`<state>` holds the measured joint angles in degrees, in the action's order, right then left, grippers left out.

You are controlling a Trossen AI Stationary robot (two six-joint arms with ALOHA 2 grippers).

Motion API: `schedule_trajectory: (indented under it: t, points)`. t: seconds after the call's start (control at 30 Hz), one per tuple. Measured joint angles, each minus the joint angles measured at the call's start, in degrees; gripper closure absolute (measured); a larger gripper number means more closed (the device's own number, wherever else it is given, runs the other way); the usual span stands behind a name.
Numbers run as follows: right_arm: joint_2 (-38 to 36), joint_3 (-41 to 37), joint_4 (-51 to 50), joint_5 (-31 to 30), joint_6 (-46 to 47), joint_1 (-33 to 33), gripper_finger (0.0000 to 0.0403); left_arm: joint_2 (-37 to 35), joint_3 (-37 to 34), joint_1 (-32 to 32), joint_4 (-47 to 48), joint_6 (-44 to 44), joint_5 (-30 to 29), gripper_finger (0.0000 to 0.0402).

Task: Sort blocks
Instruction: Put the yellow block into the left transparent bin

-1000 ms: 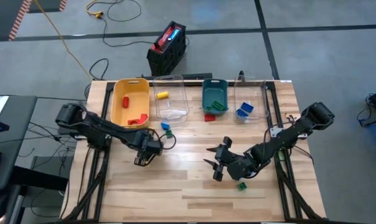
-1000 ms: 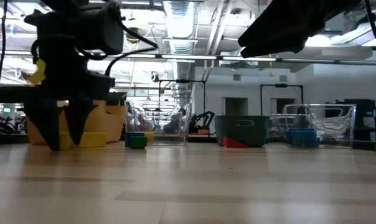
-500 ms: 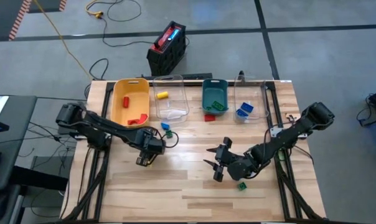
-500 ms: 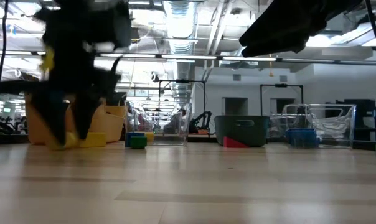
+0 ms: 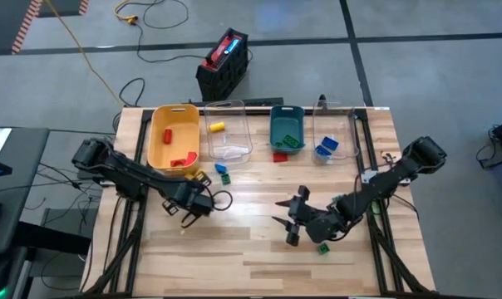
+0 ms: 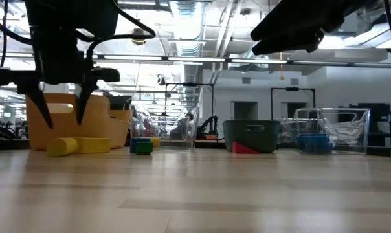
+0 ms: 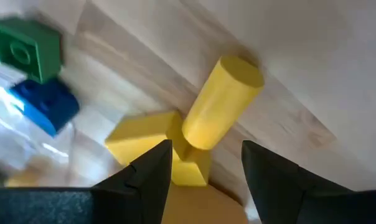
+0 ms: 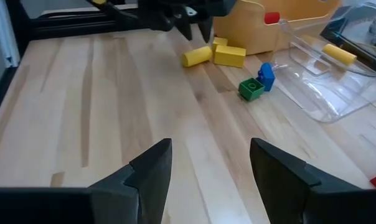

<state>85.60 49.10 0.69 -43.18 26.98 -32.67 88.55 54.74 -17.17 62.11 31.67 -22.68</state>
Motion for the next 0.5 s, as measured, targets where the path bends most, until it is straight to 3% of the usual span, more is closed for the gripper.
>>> schedule_trajectory:
  t: [0.33, 0.5]
  points:
    - [0.0, 0.0, 0.1, 0.0, -0.5, 0.0, 0.0173, 2.0, -4.5, 0.3, -3.6, 11.8, 2.6, 0.0214]
    - [0.0, 0.0, 0.3, 0.1, -0.5, 0.0, 0.0173, 5.2, -6.4, 0.4, -11.6, 16.3, 1.0, 0.0214]
